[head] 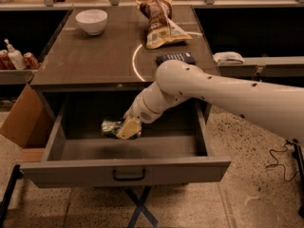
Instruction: Place green can into top drawer
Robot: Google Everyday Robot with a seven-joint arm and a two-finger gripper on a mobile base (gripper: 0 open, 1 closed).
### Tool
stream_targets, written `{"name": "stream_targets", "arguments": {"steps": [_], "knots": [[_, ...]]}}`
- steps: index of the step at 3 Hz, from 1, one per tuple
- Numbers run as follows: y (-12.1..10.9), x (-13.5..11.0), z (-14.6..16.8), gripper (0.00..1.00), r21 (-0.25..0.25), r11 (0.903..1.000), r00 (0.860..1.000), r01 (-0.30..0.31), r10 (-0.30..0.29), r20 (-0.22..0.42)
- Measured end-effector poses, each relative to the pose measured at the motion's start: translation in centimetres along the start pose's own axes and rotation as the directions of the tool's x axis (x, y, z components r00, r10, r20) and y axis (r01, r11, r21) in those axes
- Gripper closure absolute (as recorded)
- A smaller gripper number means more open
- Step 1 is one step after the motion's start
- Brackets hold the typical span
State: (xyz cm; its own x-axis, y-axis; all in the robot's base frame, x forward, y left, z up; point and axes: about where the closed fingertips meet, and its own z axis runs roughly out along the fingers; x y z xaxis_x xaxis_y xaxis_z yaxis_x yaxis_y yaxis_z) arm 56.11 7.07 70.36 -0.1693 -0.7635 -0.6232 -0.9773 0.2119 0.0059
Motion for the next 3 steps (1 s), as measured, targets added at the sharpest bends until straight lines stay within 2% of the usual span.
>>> {"name": "stream_targets", "arguments": {"steps": [1,3], "knots": [[-1.0,0.8,1.8,1.00,0.029,0.9994,1.000,-0.019,0.019,-0.015],[-2.9,2.2,4.2,0.59,0.095,0.9937,0.998,-0.059,0.060,-0.007]]}}
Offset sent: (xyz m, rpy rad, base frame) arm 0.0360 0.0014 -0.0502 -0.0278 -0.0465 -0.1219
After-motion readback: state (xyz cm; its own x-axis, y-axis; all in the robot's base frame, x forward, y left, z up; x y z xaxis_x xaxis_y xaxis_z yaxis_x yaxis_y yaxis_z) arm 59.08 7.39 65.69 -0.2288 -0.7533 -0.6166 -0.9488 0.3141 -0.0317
